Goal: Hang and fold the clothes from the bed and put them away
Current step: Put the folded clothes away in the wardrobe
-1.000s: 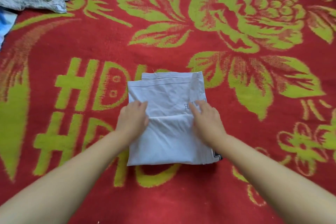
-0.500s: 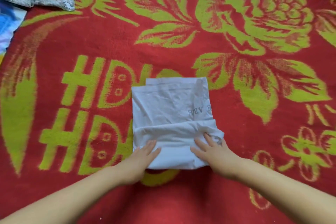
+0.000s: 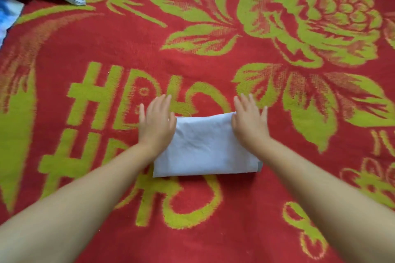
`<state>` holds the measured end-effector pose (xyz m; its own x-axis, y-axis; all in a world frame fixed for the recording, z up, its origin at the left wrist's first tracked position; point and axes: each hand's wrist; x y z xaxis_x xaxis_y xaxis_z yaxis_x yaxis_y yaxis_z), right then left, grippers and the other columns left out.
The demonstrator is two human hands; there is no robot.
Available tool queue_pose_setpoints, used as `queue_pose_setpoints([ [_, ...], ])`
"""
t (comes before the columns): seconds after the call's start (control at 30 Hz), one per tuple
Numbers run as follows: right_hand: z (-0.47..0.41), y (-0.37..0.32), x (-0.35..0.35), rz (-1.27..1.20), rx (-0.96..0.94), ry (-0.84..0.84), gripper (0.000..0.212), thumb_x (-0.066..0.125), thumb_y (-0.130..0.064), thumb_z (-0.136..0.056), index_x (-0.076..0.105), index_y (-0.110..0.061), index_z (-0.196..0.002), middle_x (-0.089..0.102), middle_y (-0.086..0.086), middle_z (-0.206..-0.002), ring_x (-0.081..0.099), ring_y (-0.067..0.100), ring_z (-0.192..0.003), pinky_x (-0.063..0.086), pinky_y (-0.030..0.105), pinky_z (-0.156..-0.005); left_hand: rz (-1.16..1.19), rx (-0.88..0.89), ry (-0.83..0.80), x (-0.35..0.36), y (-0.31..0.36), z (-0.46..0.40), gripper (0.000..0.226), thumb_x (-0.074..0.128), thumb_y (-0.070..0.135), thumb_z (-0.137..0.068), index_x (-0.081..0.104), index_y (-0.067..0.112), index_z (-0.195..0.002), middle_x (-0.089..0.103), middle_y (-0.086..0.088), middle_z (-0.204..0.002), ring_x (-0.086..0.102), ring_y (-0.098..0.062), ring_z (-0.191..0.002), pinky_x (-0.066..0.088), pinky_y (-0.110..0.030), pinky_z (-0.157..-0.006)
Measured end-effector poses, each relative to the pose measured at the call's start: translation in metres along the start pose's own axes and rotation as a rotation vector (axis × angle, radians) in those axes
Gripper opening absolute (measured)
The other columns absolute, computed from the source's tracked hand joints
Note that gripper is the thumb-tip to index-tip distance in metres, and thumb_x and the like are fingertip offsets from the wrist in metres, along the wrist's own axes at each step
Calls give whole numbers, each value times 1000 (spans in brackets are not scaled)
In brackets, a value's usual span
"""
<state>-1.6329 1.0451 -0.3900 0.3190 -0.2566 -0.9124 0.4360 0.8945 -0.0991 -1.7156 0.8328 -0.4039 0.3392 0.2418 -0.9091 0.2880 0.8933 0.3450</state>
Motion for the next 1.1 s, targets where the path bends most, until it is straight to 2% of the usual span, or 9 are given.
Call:
queue_pose_setpoints([
  [0.07,24,-31,26,62,-204,74,56,34,-20,-100,17,-13,-153,8,5,-161,1,25,-149,4,64,-112,-142,169,24,22,23,26,52,34,28,-98,32,12,-148,27,-6,-156,24,-22,-145,8,-53,-115],
  [0.2,42,-49,65,90,-306,117,51,62,-28,-87,54,-15,-135,48,8,-144,45,28,-133,36,68,-96,-246,129,-110,60,37,51,56,25,34,-90,50,15,-137,45,-7,-145,46,-23,-132,37,-59,-101],
  [0.27,31,-29,70,146,-280,100,48,48,-35,-90,56,-19,-134,49,5,-143,47,27,-131,36,68,-95,-264,168,-136,71,17,44,57,29,37,-89,51,16,-137,44,-8,-146,46,-24,-132,33,-59,-105],
  [0.43,18,42,70,148,96,-23,55,15,-38,-101,8,-25,-154,6,-8,-161,3,18,-149,-11,66,-107,-274,41,-146,74,-43,35,64,10,50,-92,11,23,-150,9,-5,-159,14,-26,-146,4,-64,-111],
  [0.53,17,31,61,204,84,10,59,13,-38,-100,-1,-18,-154,-4,-5,-161,-8,18,-148,-23,63,-104,-288,-19,-96,62,-36,38,66,4,54,-94,-1,19,-150,-15,-4,-156,-7,-19,-146,-2,-61,-113],
  [0.63,25,-19,52,216,-49,160,56,31,-33,-98,28,-11,-149,24,3,-157,21,24,-145,0,69,-106,-228,167,56,64,10,49,62,27,37,-92,35,3,-143,19,-15,-155,10,-23,-146,19,-62,-111],
  [0.73,47,-48,64,203,-84,55,56,26,-31,-93,35,-14,-146,28,2,-155,29,23,-142,19,67,-105,-246,299,58,83,39,71,57,28,27,-89,43,2,-138,22,-11,-154,-17,-17,-146,9,-51,-112],
  [0.87,59,-6,82,176,-154,41,56,29,-32,-90,49,-12,-138,44,5,-146,45,24,-133,26,59,-108,-281,269,25,96,5,78,68,24,35,-93,7,6,-152,7,-4,-160,-22,-10,-144,4,-46,-114],
  [1.1,67,58,74,246,-42,-19,54,-2,-41,-97,-20,-23,-145,-20,-8,-156,-27,13,-139,-19,57,-110,-274,2,-154,72,-56,87,82,-22,59,-86,-6,9,-148,-8,-5,-158,-15,-15,-143,-3,-46,-118],
])
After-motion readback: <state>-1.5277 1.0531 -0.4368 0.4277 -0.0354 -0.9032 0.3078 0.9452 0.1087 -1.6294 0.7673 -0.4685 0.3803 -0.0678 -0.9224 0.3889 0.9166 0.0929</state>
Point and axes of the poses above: each hand's wrist, its own z-axis away from the middle knuckle, its own x-axis out of the palm, y = z × x
